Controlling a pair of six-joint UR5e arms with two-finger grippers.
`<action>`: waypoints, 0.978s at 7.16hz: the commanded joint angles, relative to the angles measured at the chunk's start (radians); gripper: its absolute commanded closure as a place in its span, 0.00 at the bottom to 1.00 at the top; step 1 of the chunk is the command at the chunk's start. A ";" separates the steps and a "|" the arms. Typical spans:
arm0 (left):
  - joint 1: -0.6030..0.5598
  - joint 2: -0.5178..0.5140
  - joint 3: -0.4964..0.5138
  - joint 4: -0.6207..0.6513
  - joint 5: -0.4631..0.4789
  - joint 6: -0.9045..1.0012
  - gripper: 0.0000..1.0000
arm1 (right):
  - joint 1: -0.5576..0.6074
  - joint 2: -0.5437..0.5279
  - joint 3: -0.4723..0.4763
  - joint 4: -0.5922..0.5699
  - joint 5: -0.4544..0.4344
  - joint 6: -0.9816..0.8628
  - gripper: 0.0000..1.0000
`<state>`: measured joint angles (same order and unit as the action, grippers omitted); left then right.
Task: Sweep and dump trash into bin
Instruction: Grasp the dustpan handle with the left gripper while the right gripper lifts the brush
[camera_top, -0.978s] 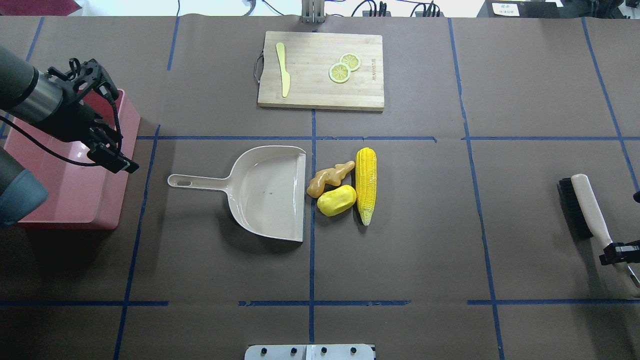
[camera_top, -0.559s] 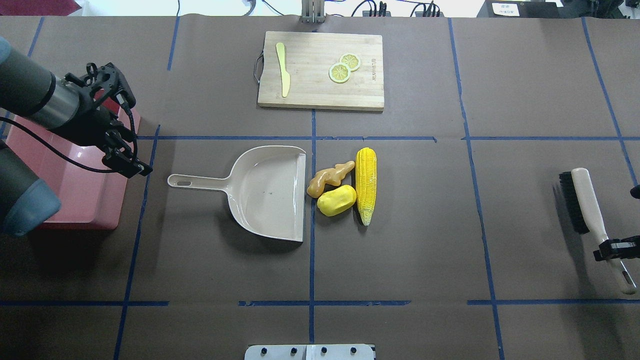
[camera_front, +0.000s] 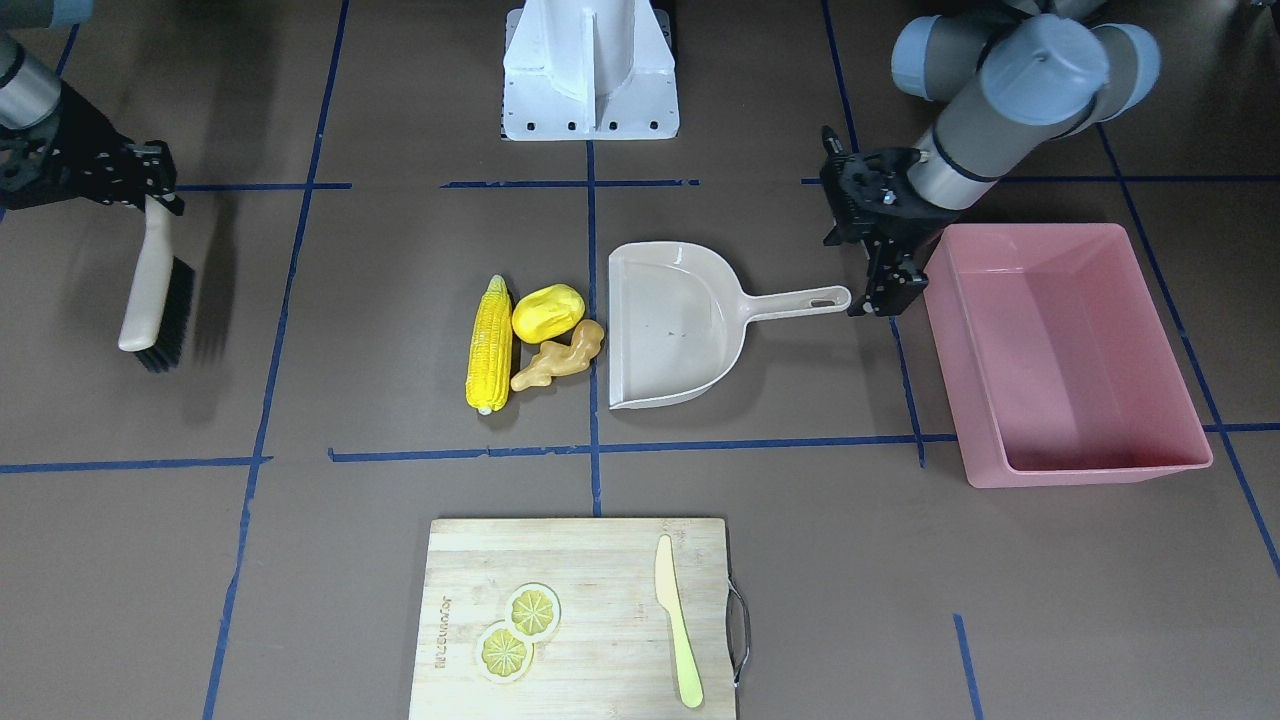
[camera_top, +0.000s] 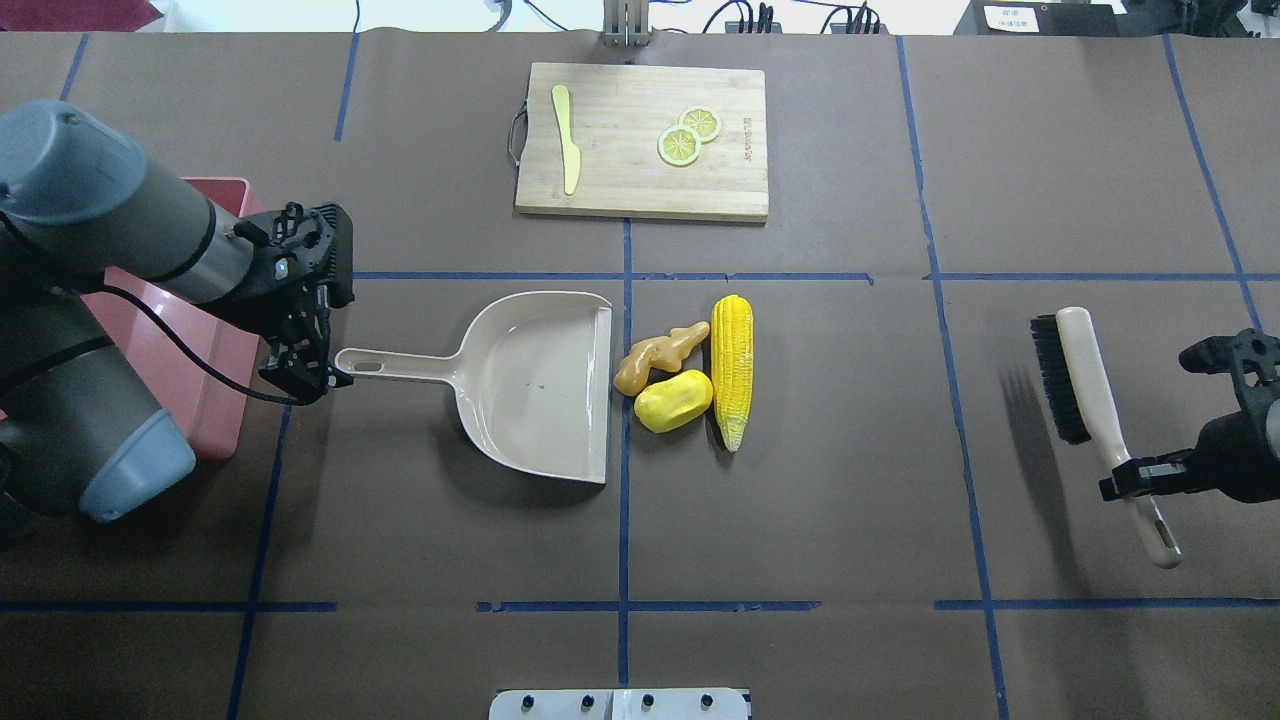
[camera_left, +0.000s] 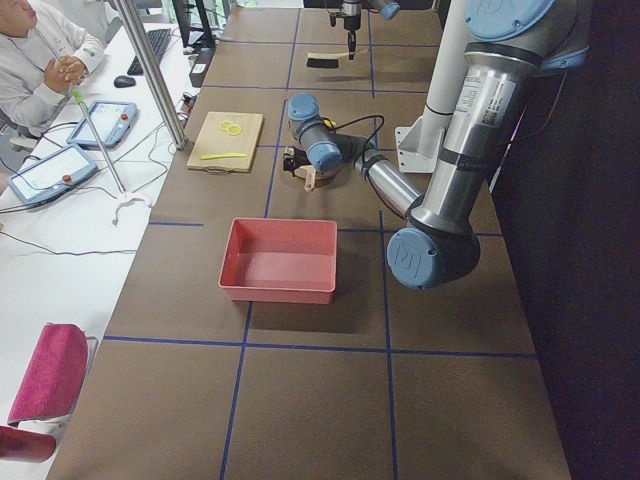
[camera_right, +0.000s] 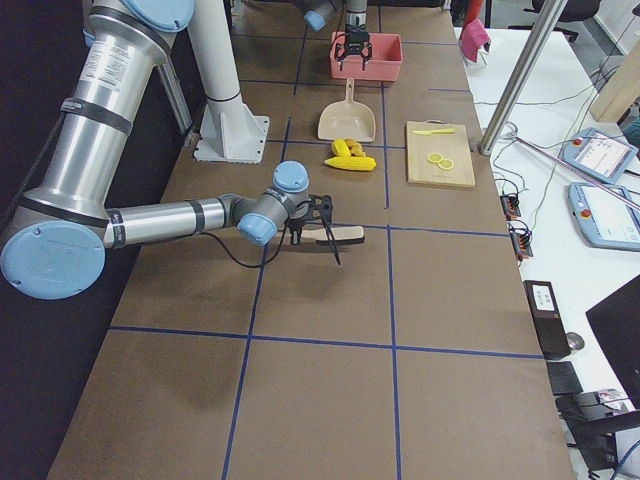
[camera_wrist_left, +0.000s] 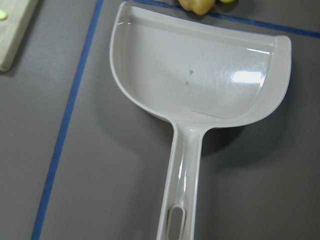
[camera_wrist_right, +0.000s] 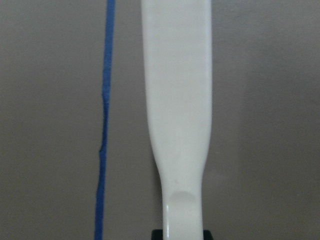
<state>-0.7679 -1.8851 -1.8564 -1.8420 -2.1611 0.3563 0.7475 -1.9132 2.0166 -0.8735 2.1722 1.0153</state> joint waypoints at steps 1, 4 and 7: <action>0.062 -0.025 0.034 0.010 0.053 0.018 0.02 | -0.114 0.064 0.024 -0.010 -0.052 0.101 1.00; 0.087 -0.086 0.092 0.050 0.084 0.018 0.02 | -0.134 0.251 0.036 -0.227 -0.052 0.103 1.00; 0.122 -0.100 0.109 0.055 0.147 0.018 0.10 | -0.177 0.345 0.028 -0.320 -0.046 0.103 1.00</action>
<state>-0.6542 -1.9813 -1.7507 -1.7890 -2.0264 0.3754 0.5921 -1.6003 2.0497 -1.1691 2.1220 1.1182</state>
